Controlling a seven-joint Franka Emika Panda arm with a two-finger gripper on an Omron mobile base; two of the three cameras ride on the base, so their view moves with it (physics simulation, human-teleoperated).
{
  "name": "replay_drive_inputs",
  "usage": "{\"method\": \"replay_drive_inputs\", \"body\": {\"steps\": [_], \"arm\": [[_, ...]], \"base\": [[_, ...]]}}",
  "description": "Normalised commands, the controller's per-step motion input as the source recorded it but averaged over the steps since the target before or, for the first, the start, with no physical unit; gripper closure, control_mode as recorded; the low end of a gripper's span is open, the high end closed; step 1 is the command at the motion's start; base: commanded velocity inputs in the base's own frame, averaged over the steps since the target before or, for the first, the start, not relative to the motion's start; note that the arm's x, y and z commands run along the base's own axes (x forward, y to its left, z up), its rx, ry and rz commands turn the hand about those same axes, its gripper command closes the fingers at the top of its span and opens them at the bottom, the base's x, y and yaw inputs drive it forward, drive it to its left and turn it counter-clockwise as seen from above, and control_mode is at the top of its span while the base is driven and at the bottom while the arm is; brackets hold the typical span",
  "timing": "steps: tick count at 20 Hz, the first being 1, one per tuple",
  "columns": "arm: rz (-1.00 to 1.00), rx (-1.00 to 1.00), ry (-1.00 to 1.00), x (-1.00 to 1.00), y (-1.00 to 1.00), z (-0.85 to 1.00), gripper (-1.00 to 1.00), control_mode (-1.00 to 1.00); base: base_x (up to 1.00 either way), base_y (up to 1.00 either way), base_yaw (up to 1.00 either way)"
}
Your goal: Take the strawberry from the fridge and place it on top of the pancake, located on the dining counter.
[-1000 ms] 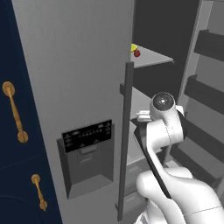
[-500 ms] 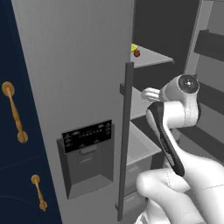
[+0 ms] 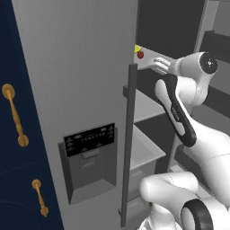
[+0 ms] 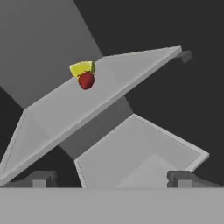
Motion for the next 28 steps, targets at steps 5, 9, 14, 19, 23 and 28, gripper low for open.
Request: {"method": "replay_drive_inputs", "body": {"steps": [5,9,14,19,23,28], "arm": [[0.02,-0.02,-0.25,0.04,0.01,0.78,-1.00,-1.00],[0.00,-0.09,0.06,0.32,0.00,0.17,-1.00,-1.00],[0.03,-0.22,0.19,0.53,0.00,0.00,-1.00,-1.00],[0.23,-0.04,0.09,0.69,0.03,-0.07,-1.00,-1.00],[0.20,-0.04,0.06,0.65,0.14,-0.12,-1.00,-1.00],[0.00,-0.13,0.08,0.43,0.11,-0.03,-1.00,-1.00]], "base": [[0.00,0.00,0.00],[0.00,0.00,0.00],[0.00,0.00,0.00],[0.00,0.00,0.00],[0.00,0.00,0.00],[0.00,0.00,0.00]]}}
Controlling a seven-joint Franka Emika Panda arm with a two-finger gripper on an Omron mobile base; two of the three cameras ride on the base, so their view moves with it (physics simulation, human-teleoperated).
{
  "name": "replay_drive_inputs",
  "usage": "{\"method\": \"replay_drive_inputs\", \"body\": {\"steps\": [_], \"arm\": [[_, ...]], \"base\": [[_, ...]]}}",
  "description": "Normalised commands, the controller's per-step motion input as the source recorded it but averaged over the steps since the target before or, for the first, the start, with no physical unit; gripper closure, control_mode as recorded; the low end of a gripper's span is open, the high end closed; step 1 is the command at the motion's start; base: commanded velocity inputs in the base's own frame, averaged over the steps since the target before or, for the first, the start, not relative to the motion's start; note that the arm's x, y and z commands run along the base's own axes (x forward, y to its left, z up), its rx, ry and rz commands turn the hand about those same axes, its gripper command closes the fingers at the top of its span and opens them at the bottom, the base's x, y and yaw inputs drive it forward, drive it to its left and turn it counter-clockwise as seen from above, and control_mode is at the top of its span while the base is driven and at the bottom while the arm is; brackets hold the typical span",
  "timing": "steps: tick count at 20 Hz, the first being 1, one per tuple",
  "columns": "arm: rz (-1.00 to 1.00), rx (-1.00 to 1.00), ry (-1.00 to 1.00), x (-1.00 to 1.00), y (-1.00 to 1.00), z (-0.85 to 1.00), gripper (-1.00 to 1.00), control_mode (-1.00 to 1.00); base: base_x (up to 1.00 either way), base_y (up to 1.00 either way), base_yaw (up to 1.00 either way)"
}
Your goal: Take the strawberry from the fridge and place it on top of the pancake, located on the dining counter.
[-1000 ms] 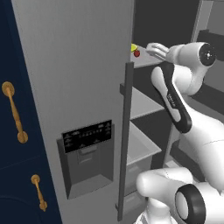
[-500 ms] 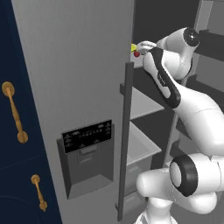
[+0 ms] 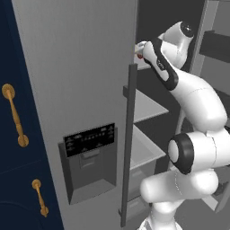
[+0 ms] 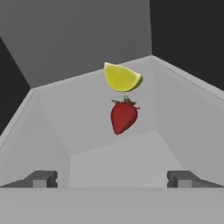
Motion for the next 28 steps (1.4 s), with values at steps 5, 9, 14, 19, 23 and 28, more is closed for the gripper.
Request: {"method": "replay_drive_inputs", "body": {"steps": [5,9,14,19,23,28], "arm": [[0.00,0.00,0.02,0.36,0.00,-0.10,-1.00,-1.00],[0.00,-0.05,0.06,0.62,0.04,-0.18,-1.00,-1.00],[0.00,-0.05,0.04,0.63,0.04,-0.07,-1.00,-1.00],[0.00,-0.03,0.03,0.48,0.00,-0.13,-1.00,-1.00],[0.00,-0.03,0.00,0.00,0.00,-0.17,-1.00,-1.00],[0.00,-0.05,0.00,0.00,0.01,-0.22,-1.00,-1.00]], "base": [[0.00,0.00,0.00],[0.00,0.00,0.00],[0.00,0.00,0.00],[0.00,0.00,0.00],[0.00,0.00,0.00],[0.00,0.00,0.00]]}}
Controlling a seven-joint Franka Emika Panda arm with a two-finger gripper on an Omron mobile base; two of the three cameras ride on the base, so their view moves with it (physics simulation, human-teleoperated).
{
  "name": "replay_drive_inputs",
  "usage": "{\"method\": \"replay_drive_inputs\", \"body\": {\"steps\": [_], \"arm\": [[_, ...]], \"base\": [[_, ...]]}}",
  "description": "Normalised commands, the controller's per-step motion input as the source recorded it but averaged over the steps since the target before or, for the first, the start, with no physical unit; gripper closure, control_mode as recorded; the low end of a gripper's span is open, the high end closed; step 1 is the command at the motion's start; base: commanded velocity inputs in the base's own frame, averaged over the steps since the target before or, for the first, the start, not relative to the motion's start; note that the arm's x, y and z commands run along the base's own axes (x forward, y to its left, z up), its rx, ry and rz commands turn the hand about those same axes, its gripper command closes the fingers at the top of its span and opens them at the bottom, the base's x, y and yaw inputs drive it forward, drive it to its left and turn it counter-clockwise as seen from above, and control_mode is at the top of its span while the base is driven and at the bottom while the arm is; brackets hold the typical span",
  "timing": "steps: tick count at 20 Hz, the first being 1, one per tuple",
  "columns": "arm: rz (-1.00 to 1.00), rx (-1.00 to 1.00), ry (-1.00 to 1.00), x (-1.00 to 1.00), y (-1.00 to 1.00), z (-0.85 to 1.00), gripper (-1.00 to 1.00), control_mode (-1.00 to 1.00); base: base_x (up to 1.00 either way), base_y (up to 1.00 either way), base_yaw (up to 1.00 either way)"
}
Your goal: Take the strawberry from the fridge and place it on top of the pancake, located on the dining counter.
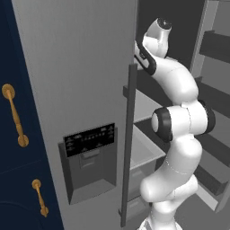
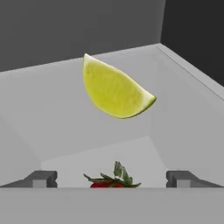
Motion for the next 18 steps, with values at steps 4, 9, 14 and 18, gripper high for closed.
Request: {"method": "replay_drive_inputs", "body": {"steps": [4,9,14,18], "arm": [[0.00,-0.05,0.00,-0.02,0.07,-0.30,1.00,-1.00],[0.00,0.00,-0.02,-0.26,0.00,-0.03,1.00,-1.00],[-0.02,0.00,-0.09,-0.81,0.00,0.01,1.00,-1.00],[-0.06,0.01,-0.08,-1.00,0.00,0.00,1.00,-1.00]], "base": [[0.00,0.00,0.00],[0.00,0.00,0.00],[0.00,0.00,0.00],[0.00,0.00,0.00]]}}
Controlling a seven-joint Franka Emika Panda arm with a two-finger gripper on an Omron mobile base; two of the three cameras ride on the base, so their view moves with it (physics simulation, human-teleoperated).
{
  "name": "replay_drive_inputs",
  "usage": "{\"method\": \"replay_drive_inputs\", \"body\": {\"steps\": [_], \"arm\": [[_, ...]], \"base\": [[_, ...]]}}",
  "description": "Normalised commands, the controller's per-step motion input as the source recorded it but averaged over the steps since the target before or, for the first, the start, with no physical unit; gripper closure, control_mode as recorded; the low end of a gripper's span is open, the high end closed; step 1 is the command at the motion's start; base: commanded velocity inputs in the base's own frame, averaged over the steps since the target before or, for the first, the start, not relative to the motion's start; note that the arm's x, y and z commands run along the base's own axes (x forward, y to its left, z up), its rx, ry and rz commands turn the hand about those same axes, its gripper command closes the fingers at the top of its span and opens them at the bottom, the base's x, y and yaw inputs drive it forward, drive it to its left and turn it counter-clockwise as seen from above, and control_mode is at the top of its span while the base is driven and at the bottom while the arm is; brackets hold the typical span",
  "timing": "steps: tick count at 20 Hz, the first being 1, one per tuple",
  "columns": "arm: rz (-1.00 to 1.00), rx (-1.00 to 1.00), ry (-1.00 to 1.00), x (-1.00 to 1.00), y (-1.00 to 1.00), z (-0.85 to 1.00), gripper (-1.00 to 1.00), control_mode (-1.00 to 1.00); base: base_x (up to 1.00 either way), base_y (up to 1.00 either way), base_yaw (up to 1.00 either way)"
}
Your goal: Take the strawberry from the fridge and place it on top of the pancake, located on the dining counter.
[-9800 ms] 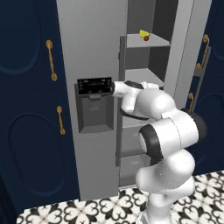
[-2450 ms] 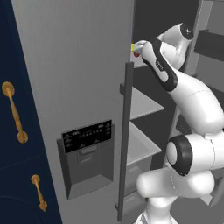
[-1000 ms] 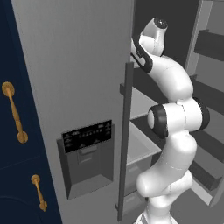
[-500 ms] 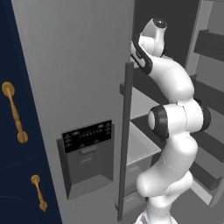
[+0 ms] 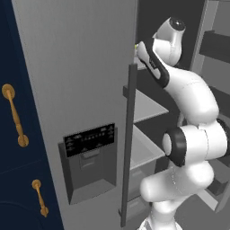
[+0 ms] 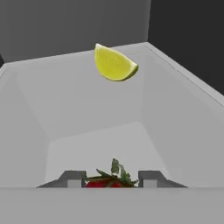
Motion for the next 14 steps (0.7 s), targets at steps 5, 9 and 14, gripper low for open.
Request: {"method": "replay_drive_inputs", "body": {"steps": [5,9,14], "arm": [[-0.06,0.00,-0.01,-1.00,0.00,0.00,1.00,-1.00],[-0.05,0.00,0.00,-1.00,0.00,0.00,1.00,-1.00],[-0.03,0.01,0.00,-1.00,0.00,0.00,1.00,-1.00]], "base": [[0.00,0.00,0.00],[0.00,0.00,0.00],[0.00,0.00,0.00]]}}
